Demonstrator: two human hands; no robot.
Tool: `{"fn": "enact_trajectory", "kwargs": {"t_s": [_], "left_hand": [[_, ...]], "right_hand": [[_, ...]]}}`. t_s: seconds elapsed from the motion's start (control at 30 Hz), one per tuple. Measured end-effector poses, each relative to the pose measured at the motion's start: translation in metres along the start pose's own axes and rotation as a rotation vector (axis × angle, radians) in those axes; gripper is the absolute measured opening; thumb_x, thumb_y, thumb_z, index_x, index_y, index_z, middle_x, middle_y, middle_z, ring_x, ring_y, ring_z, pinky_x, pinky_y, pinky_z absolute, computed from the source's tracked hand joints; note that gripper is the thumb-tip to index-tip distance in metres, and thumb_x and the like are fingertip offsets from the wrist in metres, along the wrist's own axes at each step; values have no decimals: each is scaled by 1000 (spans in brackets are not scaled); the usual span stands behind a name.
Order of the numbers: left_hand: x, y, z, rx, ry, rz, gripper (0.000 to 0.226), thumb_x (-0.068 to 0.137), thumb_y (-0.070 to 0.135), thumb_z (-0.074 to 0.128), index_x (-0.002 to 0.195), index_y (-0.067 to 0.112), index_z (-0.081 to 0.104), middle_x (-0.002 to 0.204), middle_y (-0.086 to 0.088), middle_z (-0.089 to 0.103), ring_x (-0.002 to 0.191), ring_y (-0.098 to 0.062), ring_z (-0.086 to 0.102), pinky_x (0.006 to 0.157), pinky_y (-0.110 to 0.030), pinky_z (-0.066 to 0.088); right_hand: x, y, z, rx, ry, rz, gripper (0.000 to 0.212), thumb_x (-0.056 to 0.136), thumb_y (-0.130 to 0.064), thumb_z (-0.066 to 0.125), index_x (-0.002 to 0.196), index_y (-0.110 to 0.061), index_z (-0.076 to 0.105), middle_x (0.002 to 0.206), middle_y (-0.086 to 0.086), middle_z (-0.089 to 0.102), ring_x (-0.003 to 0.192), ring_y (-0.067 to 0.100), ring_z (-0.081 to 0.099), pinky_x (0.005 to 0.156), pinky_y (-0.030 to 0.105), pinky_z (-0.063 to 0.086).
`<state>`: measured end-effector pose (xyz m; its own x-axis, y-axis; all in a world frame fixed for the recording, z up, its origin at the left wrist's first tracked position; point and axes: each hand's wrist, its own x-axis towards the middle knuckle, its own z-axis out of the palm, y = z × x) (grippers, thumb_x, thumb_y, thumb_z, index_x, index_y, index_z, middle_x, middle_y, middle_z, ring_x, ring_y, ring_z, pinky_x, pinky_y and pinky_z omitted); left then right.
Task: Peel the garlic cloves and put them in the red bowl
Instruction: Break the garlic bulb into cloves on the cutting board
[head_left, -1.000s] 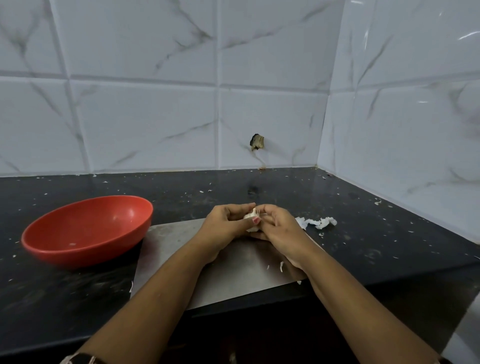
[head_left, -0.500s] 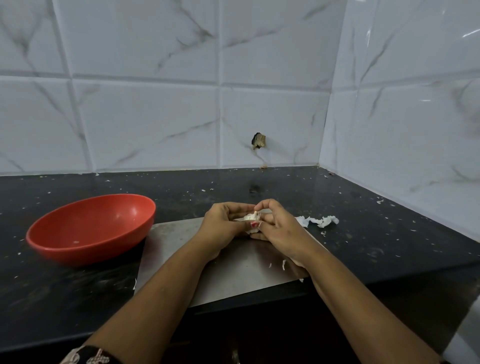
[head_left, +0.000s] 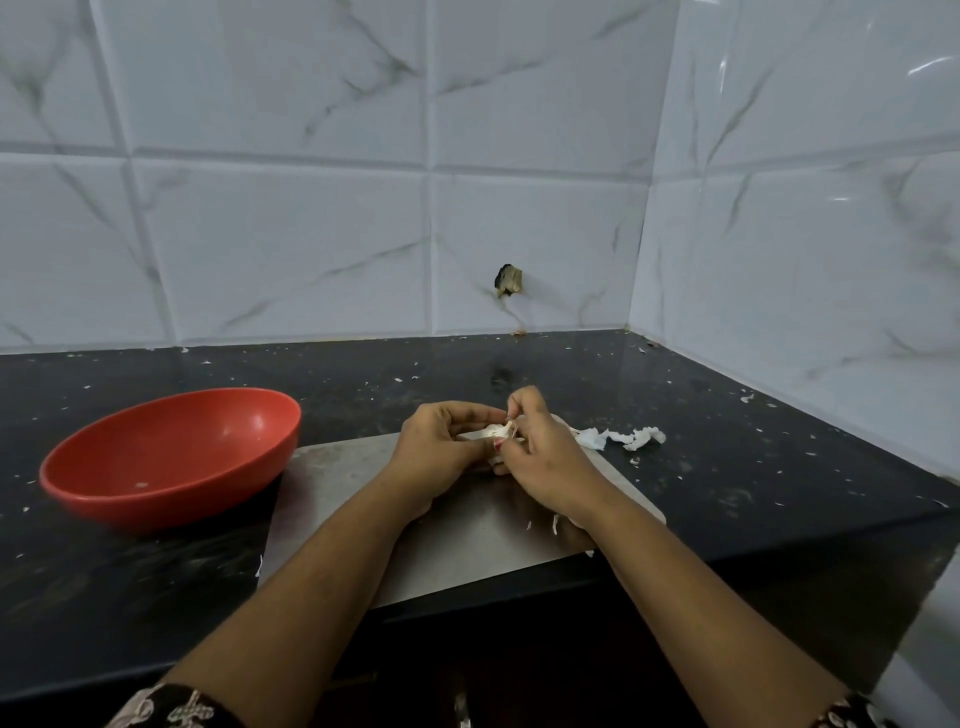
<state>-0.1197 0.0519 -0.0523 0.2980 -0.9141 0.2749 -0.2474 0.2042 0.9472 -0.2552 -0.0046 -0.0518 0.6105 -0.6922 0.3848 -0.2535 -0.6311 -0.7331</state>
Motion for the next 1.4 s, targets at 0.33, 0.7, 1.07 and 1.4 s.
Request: {"fn": "enact_trajectory", "kwargs": {"t_s": [0.33, 0.7, 1.07, 1.4], "left_hand": [[0, 3, -1, -184, -60, -34, 20, 88, -4, 61, 106, 2, 67, 98, -18, 72, 82, -16, 70, 78, -24, 57], [5, -1, -3, -217, -22, -108, 29, 88, -13, 52, 103, 8, 66, 95, -10, 70, 85, -16, 65, 74, -23, 54], [4, -1, -4, -194, -31, -94, 41, 84, -21, 50, 108, 8, 63, 105, -13, 69, 92, -19, 65, 87, -32, 53], [2, 2, -3, -176, -111, -87, 43, 82, -20, 52, 115, 7, 62, 108, -12, 69, 92, -21, 66, 85, -34, 53]], "right_hand": [[6, -1, -3, 187, -37, 180, 25, 90, 4, 36, 93, -19, 44, 89, 9, 58, 67, 13, 55, 65, 31, 48], [7, 8, -2, 245, 89, 216, 27, 89, 10, 44, 91, -10, 62, 97, 15, 70, 93, 23, 69, 81, 30, 59], [1, -2, -2, 51, 132, 144, 12, 92, -20, 56, 89, -17, 67, 73, -2, 67, 61, 6, 54, 55, 14, 38], [6, 2, 0, 29, 138, 117, 16, 88, -19, 67, 98, -18, 54, 88, 9, 69, 79, 25, 68, 76, 42, 56]]}}
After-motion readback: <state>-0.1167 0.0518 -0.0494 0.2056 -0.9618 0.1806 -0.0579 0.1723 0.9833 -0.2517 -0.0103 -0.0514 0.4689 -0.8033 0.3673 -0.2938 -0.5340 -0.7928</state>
